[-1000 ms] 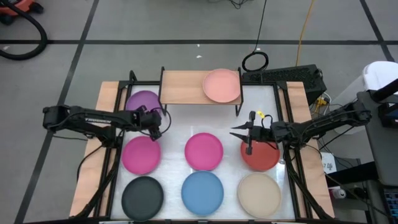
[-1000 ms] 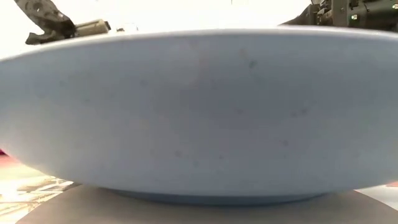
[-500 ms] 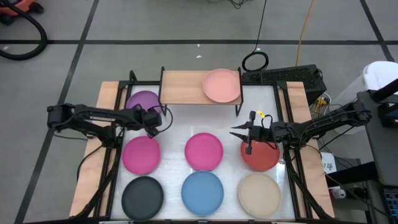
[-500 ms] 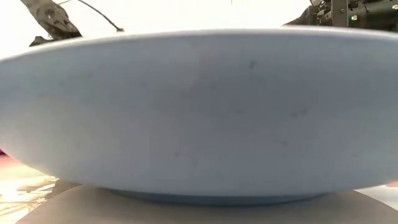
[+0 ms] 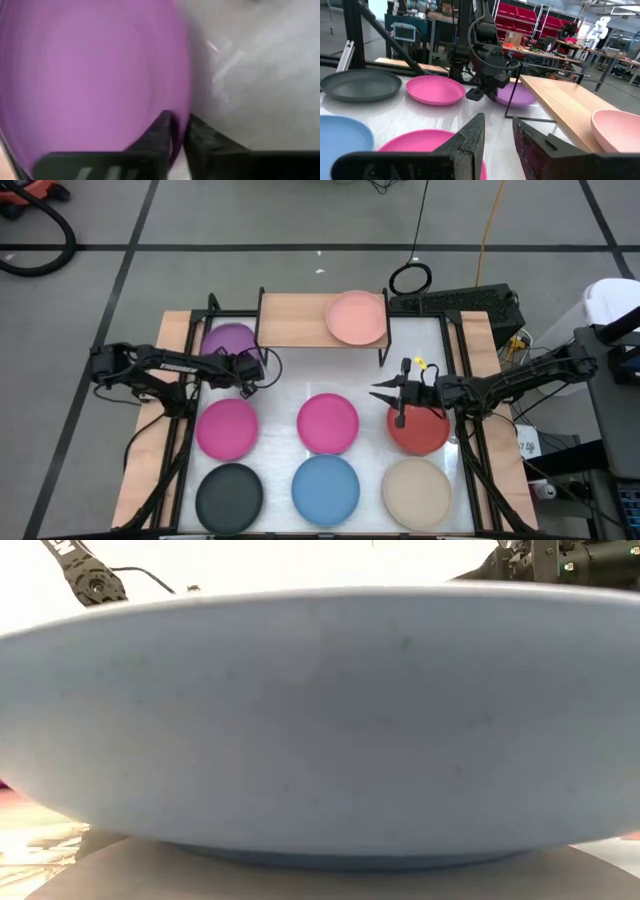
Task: Place and stack plates onto a shelf
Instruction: Stack the purple plate on top of the light pink plate
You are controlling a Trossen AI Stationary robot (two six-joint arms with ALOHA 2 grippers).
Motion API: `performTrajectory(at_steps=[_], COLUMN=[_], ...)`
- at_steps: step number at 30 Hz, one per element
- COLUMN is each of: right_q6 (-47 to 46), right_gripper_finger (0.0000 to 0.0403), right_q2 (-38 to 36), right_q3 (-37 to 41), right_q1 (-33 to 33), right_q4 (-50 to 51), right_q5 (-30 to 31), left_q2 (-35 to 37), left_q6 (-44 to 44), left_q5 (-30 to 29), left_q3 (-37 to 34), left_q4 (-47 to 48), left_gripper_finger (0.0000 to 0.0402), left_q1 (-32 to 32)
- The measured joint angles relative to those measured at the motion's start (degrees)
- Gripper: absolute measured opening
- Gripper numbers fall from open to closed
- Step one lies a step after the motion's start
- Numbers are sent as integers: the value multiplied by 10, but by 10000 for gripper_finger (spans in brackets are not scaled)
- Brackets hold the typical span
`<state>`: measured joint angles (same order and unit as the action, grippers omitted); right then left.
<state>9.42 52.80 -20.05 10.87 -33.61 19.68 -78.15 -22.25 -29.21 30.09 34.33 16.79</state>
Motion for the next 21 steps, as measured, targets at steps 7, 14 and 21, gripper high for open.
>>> performTrajectory(at_steps=[7,14,21], right_q6=[-13,-30,-26], right_gripper_finger=[84,84,84], right_q2=[0,0,-2], right_q3=[0,0,0], right_q1=[0,1,1], right_q4=[-9,-17,-20], right_q5=[0,-2,-1], left_q2=[49,134,163], left_q6=[-44,-61,255], left_q5=[-48,-239,-202], left_q3=[47,155,263], left_q4=[35,142,-88], left_gripper_finger=[12,12,12], left_q1=[2,2,-6])
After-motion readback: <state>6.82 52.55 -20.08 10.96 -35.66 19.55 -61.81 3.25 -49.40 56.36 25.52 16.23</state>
